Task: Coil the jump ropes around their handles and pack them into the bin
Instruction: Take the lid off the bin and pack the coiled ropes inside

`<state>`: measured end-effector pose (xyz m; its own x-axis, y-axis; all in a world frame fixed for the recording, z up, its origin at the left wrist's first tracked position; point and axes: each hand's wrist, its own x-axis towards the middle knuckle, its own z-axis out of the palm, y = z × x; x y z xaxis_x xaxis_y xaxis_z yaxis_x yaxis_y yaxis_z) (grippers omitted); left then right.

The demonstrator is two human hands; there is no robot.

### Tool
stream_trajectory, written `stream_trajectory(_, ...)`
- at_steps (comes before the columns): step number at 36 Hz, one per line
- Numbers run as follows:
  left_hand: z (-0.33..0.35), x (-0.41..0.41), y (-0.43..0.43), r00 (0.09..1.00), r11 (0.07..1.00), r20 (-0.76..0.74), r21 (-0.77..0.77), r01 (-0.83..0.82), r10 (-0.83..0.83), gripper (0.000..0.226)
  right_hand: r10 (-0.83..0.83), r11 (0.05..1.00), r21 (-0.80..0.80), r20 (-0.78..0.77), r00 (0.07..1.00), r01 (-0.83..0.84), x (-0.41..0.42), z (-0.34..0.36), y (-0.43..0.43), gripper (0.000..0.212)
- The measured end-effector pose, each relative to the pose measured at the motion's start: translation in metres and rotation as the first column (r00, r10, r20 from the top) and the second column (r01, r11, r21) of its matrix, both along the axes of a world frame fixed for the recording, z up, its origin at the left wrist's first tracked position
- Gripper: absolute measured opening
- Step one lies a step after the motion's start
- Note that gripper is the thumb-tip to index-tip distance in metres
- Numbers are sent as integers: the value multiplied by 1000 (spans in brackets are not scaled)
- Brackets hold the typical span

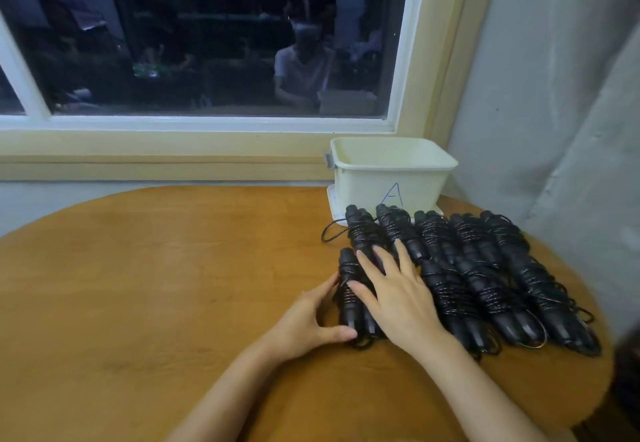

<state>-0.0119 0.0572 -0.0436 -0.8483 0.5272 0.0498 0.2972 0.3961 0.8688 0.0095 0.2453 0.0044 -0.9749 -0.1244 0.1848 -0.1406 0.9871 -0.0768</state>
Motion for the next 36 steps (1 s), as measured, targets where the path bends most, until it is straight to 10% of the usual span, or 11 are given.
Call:
stream_trajectory(17, 25, -8, 8, 993, 935, -88, -342, -99, 73, 119, 114, 993, 9, 107, 988, -115, 3, -16, 49, 93)
stream_trajectory(22, 63, -31, 13, 985, 911, -142, -387, -142, 93, 53, 111, 994, -9, 59, 992, -111, -17, 6, 62, 83)
stream_trajectory(27, 92, -71, 25, 950, 887, -292, -403, -227, 110, 94, 94, 996, 5, -4, 996, -94, -58, 38, 78, 80)
stream_trajectory(36, 133, -180, 68, 783, 705, -617, -521, -481, 78, 90, 20, 997, 77, -149, 989, -9, -173, 86, 97, 87)
